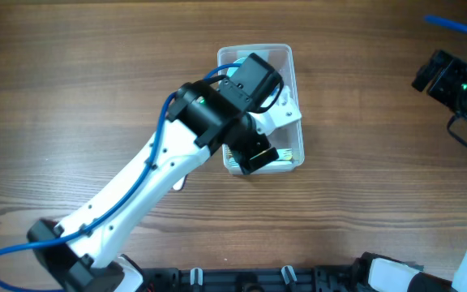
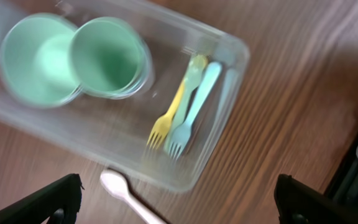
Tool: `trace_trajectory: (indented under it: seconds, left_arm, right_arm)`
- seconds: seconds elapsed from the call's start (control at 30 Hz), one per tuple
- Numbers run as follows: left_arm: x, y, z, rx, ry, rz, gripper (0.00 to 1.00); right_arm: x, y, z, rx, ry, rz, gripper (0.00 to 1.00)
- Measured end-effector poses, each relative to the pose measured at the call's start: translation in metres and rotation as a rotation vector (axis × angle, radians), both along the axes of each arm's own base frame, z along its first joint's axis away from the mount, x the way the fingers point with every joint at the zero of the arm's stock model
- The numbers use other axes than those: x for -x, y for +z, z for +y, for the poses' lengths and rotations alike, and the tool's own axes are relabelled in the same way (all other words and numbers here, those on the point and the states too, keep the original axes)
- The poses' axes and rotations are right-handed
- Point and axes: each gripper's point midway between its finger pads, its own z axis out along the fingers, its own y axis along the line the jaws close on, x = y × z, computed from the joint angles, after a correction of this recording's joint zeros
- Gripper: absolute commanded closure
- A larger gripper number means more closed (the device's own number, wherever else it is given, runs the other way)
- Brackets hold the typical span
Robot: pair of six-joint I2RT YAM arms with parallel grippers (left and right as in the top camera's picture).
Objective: Pack container
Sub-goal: 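Move the left gripper to the white spoon and grasp it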
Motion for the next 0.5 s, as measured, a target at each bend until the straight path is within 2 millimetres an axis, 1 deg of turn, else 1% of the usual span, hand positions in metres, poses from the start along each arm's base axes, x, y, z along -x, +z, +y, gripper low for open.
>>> trace_trajectory:
  seconds: [0.03, 0.07, 0.1, 0.13, 0.2, 0.23, 0.27, 0.3, 0.33, 0.37, 0.4, 0.43, 0.47, 0.5]
  left_arm:
    - [-0.002, 0.004, 0.008, -0.004, 0.081, -0.004, 0.0]
    - [-0.007, 0.003, 0.021, -0.018, 0.193, 0.012, 0.0]
    - [-0.017, -0.001, 0.049, -0.044, 0.379, 0.043, 0.0]
    - [-0.028, -0.003, 0.07, -0.046, 0.524, 0.064, 0.0]
    - [-0.045, -0.007, 0.114, -0.045, 0.772, 0.111, 0.0]
    - [-0.053, -0.01, 0.131, -0.039, 0.853, 0.123, 0.0]
    - [-0.063, -0.015, 0.152, -0.034, 0.947, 0.137, 0.0]
    - [-0.069, -0.022, 0.165, -0.026, 1.003, 0.15, 0.0]
    - [-0.072, -0.032, 0.174, -0.027, 1.031, 0.168, 0.0]
    - [-0.073, -0.044, 0.177, -0.029, 1.043, 0.185, 0.0]
    - [-0.073, -0.063, 0.179, -0.034, 1.048, 0.205, 0.0]
    - [-0.072, -0.087, 0.179, -0.042, 1.049, 0.228, 0.0]
    - [-0.069, -0.112, 0.18, -0.06, 1.045, 0.249, 0.02]
    - [-0.064, -0.131, 0.181, -0.081, 1.038, 0.27, 0.07]
  right_arm:
    - [0.0, 0.0, 0.0, 0.0, 0.0, 0.0, 0.0]
    - [0.0, 0.0, 0.0, 0.0, 0.0, 0.0, 0.0]
    - [0.0, 0.0, 0.0, 0.0, 0.0, 0.0, 0.0]
    - [0.0, 0.0, 0.0, 0.0, 0.0, 0.0, 0.0]
    - [0.0, 0.0, 0.0, 0.0, 0.0, 0.0, 0.0]
    - [0.0, 0.0, 0.0, 0.0, 0.0, 0.0, 0.0]
    - [0.0, 0.0, 0.0, 0.0, 0.0, 0.0, 0.0]
    - [0.0, 0.0, 0.0, 0.0, 0.0, 0.0, 0.0]
    - [0.0, 0.0, 0.0, 0.0, 0.0, -0.001, 0.0]
    - [0.0, 0.0, 0.0, 0.0, 0.0, -0.001, 0.0]
    - [0.0, 0.0, 0.0, 0.0, 0.0, -0.001, 0.0]
    - [0.0, 0.0, 0.0, 0.0, 0.0, -0.002, 0.0]
    - [-0.001, 0.0, 0.0, 0.0, 0.0, -0.003, 0.0]
    - [-0.001, 0.0, 0.0, 0.001, 0.0, -0.003, 0.0]
